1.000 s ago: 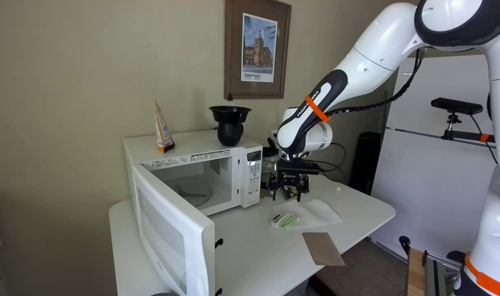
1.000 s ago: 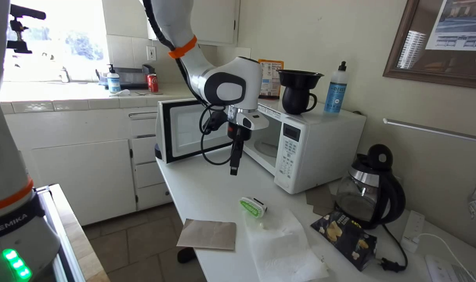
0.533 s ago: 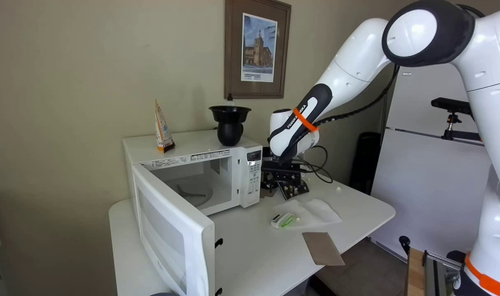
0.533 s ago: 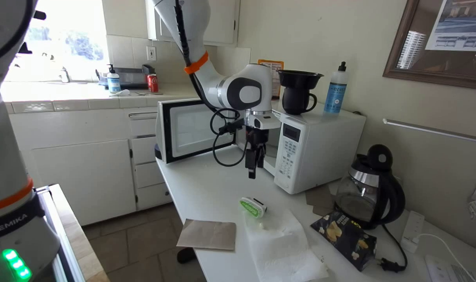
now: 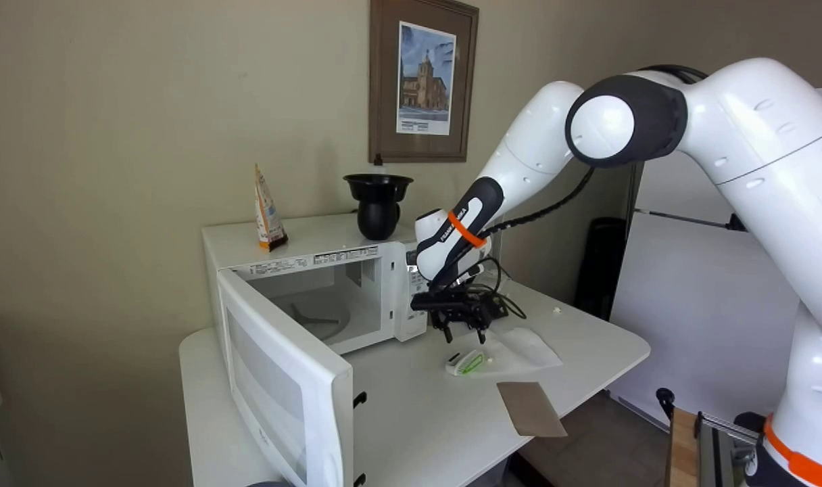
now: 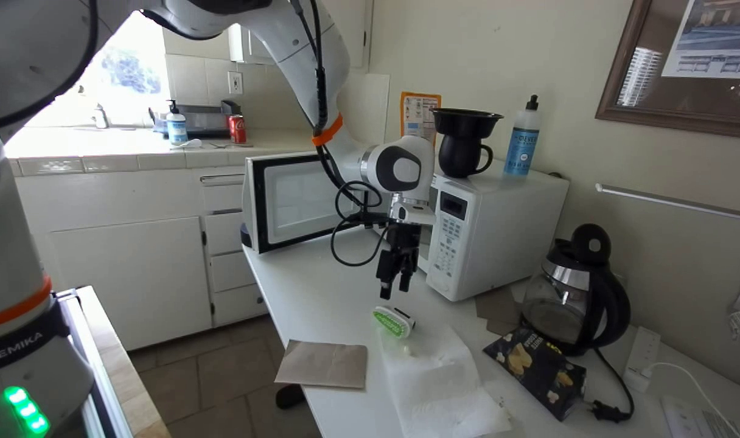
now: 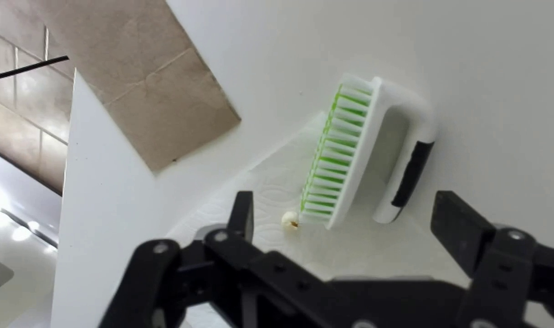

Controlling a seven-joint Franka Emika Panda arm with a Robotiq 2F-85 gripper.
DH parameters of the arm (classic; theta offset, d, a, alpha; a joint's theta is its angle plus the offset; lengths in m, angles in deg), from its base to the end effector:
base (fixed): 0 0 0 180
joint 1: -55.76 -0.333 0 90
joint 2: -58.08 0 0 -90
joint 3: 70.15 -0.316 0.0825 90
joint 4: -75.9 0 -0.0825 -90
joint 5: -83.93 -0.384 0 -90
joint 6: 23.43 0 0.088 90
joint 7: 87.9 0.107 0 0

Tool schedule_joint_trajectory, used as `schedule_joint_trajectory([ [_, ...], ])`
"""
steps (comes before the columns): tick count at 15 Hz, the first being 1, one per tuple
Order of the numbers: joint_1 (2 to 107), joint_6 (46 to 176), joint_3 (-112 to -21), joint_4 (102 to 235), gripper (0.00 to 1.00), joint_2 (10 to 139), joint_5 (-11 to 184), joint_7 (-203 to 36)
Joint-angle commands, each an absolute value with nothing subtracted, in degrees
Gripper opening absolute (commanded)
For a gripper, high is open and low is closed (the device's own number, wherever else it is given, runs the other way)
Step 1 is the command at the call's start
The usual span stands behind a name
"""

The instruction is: Make the white brush stand on its bristles

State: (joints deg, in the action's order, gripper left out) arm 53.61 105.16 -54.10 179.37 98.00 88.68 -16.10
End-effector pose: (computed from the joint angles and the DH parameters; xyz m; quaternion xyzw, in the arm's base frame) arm 0.6065 -0.1456 0.1529 0.7556 -0.6330 -0.0441 0.1628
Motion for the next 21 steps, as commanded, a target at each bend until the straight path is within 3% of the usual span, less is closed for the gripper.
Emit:
schedule_joint_trajectory([
  [1, 57.1, 100.0, -56.7, 171.5, 1.00, 104.1, 85.9, -17.9],
  [7, 59.5, 97.5, -58.1, 162.6, 1.00, 110.3, 83.1, -18.6],
  [13, 59.6, 95.5, -57.9, 156.2, 0.55, 114.8, 82.3, -17.9],
  [17, 59.7, 95.2, -58.1, 156.2, 0.42, 115.0, 81.7, -17.9],
  [21, 59.8, 94.3, -58.1, 156.6, 0.42, 114.7, 81.2, -18.0],
])
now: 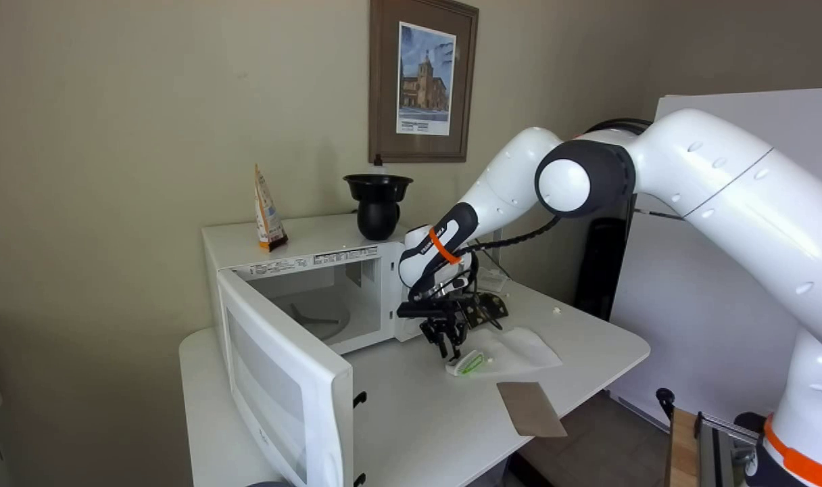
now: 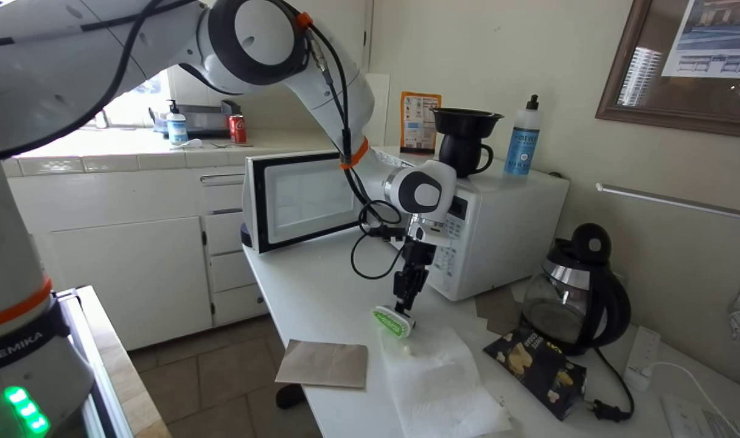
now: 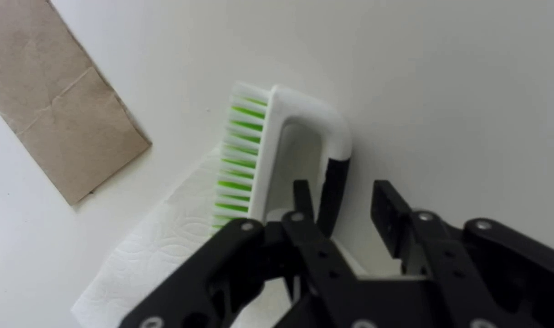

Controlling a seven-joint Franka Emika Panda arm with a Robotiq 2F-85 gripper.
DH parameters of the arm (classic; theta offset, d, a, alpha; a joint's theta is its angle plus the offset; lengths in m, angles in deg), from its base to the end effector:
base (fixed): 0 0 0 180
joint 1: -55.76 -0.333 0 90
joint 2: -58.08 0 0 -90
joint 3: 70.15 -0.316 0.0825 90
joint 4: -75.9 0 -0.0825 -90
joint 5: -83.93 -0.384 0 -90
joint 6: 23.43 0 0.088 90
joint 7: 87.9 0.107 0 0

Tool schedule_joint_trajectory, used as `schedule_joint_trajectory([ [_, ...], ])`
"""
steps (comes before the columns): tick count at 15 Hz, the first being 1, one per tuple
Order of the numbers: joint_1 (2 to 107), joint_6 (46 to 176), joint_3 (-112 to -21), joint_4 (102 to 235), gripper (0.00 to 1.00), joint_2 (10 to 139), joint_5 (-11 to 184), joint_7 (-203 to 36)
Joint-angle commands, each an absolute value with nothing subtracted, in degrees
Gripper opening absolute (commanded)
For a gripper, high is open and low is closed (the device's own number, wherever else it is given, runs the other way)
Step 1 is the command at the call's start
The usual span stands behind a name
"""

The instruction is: Make the white brush stand on its bristles

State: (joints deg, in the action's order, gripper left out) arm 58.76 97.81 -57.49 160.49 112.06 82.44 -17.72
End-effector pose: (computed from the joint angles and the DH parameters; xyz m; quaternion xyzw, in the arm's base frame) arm 0.6563 -0.1630 0.1019 0.7380 -0.6548 -0.0857 0.1391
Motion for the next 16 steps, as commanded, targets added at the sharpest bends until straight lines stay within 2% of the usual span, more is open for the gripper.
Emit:
schedule_joint_trajectory([
  [1, 59.8, 93.9, -58.2, 156.7, 0.46, 114.6, 81.1, -18.0],
  [3, 60.0, 93.9, -58.3, 157.2, 0.44, 114.4, 80.7, -18.2],
  [5, 60.1, 94.0, -58.4, 157.7, 0.34, 114.5, 80.5, -18.2],
  [7, 60.4, 93.8, -58.5, 157.9, 0.31, 114.8, 80.2, -18.2],
  [9, 60.7, 93.9, -58.5, 158.1, 0.15, 115.1, 79.7, -18.2],
  [10, 60.9, 94.3, -58.4, 158.3, 0.01, 115.3, 79.6, -18.2],
  [11, 61.0, 94.2, -58.4, 158.3, 0.00, 115.2, 79.5, -18.2],
  [12, 60.8, 95.1, -58.4, 158.8, 0.05, 114.7, 79.5, -18.2],
  [16, 61.2, 97.8, -59.9, 162.6, 0.05, 110.8, 78.5, -21.4],
])
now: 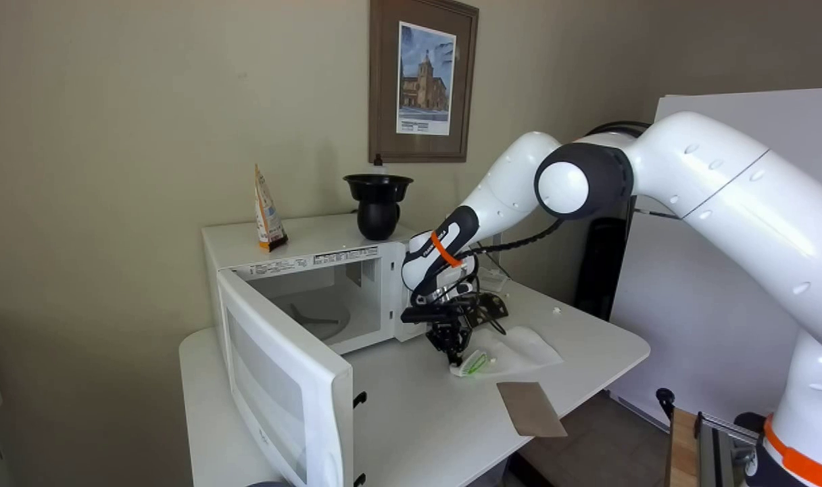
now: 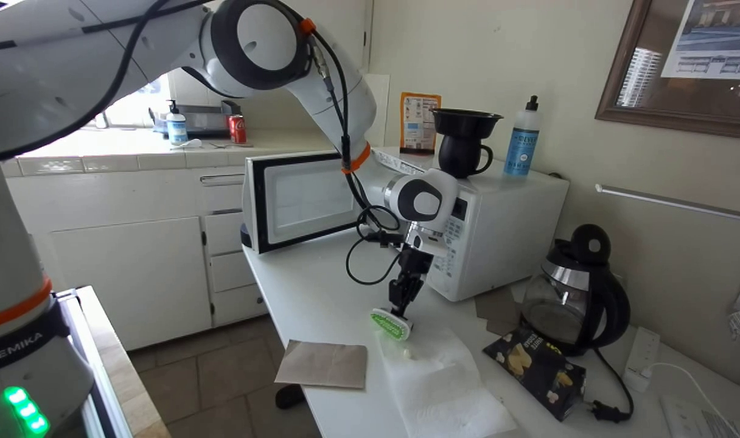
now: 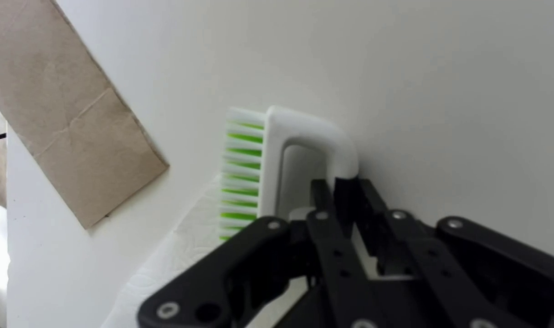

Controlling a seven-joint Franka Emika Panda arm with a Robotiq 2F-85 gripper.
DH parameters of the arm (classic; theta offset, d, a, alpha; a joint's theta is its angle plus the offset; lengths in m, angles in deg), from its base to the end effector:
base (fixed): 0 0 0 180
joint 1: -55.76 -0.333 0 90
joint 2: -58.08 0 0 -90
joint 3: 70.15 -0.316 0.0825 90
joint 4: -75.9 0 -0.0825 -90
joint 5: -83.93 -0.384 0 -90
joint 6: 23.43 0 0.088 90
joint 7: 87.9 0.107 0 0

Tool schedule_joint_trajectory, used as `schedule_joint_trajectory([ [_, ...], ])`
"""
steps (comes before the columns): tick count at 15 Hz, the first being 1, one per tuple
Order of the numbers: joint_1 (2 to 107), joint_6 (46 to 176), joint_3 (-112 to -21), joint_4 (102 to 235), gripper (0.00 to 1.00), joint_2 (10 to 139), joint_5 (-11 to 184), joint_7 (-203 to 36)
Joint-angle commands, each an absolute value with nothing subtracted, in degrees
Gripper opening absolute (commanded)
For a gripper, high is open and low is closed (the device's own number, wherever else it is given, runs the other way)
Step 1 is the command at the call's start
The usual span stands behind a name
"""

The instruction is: Make the white brush stand on its bristles

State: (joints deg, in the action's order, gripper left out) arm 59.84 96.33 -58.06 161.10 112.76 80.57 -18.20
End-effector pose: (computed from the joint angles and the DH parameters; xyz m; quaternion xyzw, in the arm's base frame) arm 0.6444 -0.1673 0.0874 0.7272 -0.6628 -0.1155 0.1358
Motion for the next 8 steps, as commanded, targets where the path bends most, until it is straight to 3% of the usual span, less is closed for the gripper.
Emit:
schedule_joint_trajectory([
  [1, 61.4, 98.5, -60.4, 163.4, 0.05, 110.0, 77.9, -22.6],
  [8, 57.7, 114.5, -58.5, 173.9, 0.05, 101.6, 75.3, -17.5],
])
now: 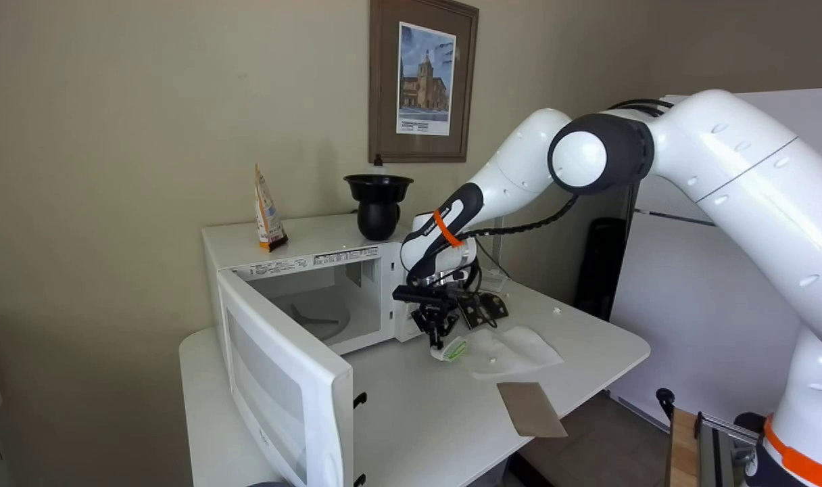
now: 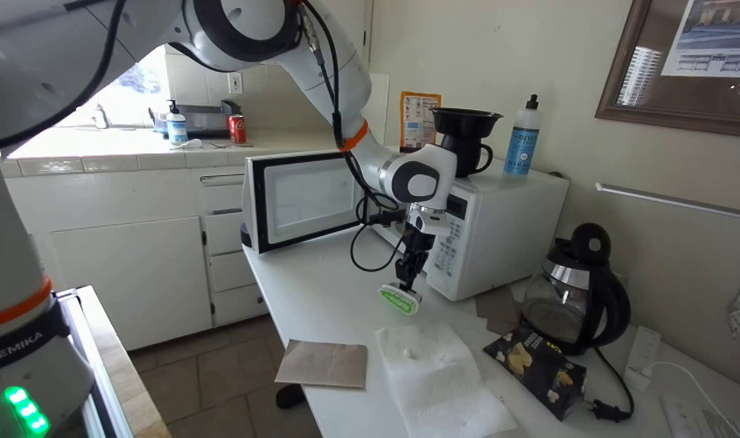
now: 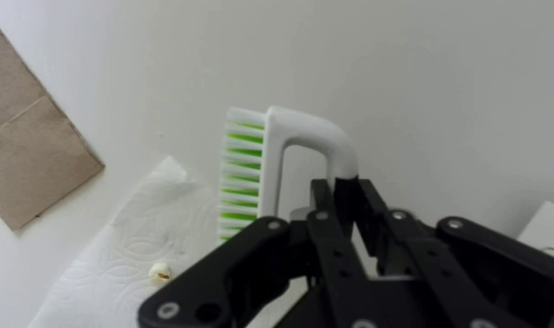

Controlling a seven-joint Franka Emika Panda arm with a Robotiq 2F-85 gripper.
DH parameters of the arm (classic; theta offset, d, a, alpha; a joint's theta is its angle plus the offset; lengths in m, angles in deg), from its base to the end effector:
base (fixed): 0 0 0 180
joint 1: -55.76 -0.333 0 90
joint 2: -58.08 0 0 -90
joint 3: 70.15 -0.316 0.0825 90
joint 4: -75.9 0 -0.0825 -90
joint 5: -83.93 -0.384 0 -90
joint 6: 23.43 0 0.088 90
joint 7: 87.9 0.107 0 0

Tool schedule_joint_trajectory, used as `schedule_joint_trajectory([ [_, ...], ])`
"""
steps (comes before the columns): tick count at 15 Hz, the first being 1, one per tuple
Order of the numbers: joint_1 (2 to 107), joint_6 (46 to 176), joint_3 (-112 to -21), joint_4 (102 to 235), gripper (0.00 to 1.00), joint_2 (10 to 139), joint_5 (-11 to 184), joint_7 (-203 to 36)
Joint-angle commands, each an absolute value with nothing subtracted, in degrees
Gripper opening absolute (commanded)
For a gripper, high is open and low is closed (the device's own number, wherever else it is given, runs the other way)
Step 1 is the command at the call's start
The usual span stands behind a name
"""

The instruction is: Make the white brush stand on its bristles

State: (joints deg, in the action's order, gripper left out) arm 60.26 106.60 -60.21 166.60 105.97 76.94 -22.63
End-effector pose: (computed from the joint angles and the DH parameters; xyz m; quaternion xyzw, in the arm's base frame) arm 0.6611 -0.1535 0.1378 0.7536 -0.6535 -0.0513 0.0488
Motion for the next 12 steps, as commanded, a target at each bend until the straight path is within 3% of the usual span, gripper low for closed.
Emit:
schedule_joint_trajectory([
  [1, 56.9, 117.8, -57.9, 175.6, 0.05, 101.0, 75.2, -14.8],
  [7, 50.2, 143.0, -53.2, 188.5, 0.05, 98.7, 75.2, 0.1],
  [12, 37.1, 158.5, -41.0, 196.4, 0.05, 100.3, 72.1, 9.5],
])
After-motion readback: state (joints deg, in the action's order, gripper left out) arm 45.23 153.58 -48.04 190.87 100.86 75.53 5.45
